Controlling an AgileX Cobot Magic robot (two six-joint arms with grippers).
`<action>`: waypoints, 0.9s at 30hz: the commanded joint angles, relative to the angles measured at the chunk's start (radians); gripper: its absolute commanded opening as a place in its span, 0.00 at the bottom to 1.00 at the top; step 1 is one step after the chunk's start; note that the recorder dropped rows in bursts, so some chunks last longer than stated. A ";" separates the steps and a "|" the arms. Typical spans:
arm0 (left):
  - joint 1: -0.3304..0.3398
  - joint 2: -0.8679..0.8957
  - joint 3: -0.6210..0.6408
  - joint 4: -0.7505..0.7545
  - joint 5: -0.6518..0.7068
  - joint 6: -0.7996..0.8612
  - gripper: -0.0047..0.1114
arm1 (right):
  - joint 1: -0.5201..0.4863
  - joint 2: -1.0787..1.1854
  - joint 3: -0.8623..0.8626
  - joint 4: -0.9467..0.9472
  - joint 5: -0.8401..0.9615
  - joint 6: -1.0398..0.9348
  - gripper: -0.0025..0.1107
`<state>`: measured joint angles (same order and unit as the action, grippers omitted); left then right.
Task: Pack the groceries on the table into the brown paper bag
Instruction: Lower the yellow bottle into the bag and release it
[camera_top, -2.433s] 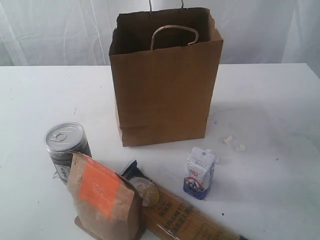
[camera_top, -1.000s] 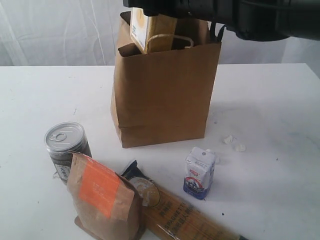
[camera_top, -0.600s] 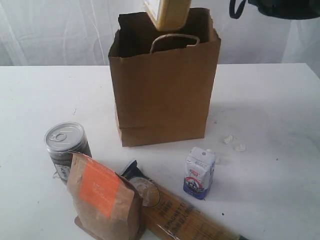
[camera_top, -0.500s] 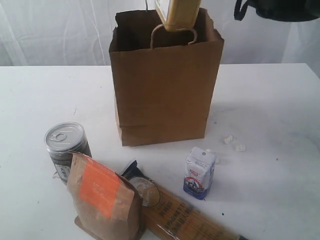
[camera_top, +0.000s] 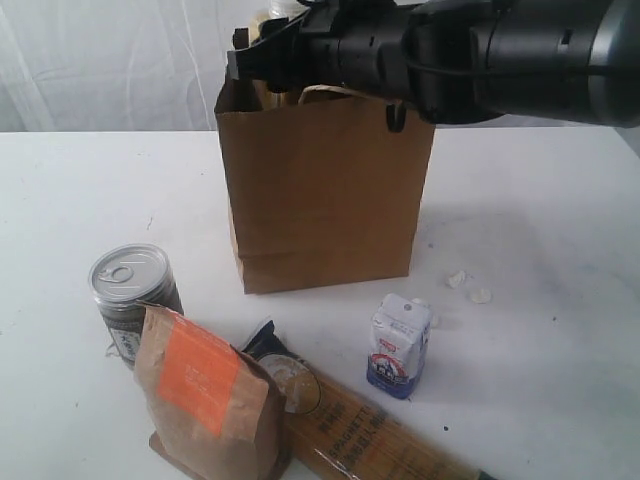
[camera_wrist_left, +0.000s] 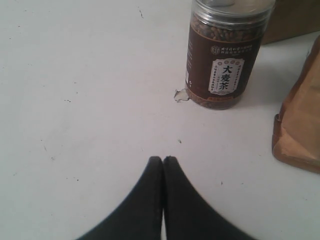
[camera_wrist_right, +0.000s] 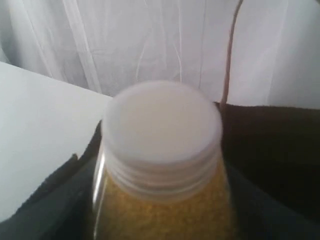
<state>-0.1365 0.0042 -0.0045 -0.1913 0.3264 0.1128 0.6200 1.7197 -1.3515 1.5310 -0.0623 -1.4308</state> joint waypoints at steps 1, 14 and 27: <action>-0.007 -0.004 0.005 -0.009 0.007 -0.004 0.04 | -0.004 -0.001 -0.024 -0.012 -0.003 0.005 0.29; -0.007 -0.004 0.005 -0.009 0.007 -0.004 0.04 | -0.004 0.017 -0.024 -0.012 -0.014 0.005 0.42; -0.007 -0.004 0.005 -0.009 0.007 -0.004 0.04 | -0.004 0.017 -0.024 -0.012 -0.014 0.005 0.70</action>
<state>-0.1365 0.0042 -0.0045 -0.1913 0.3264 0.1128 0.6200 1.7512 -1.3669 1.5277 -0.0703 -1.4308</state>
